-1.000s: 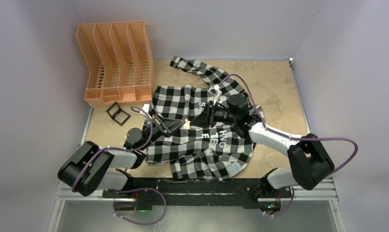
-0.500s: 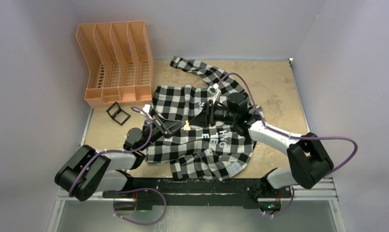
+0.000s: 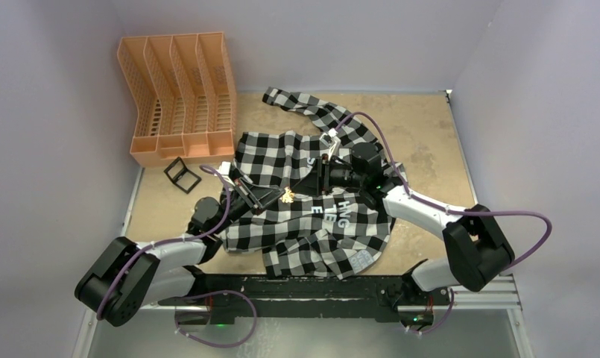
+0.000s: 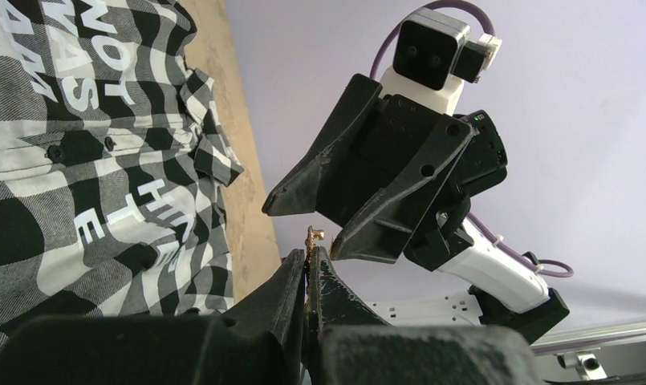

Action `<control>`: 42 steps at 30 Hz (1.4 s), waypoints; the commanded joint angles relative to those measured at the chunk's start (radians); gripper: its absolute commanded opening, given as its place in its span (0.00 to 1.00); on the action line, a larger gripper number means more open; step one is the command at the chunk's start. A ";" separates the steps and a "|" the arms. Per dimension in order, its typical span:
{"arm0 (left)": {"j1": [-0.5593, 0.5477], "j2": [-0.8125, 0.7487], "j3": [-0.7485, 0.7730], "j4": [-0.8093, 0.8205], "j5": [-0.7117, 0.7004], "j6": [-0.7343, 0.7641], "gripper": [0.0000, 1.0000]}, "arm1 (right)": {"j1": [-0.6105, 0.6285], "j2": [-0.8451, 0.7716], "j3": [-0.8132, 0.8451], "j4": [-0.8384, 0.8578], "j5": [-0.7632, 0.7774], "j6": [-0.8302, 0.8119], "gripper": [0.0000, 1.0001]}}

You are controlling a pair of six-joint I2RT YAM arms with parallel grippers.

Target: Remove the brooch from the garment

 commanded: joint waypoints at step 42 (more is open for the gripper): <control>-0.033 -0.017 0.046 0.040 -0.005 0.036 0.00 | 0.029 0.035 0.056 0.024 0.018 0.003 0.47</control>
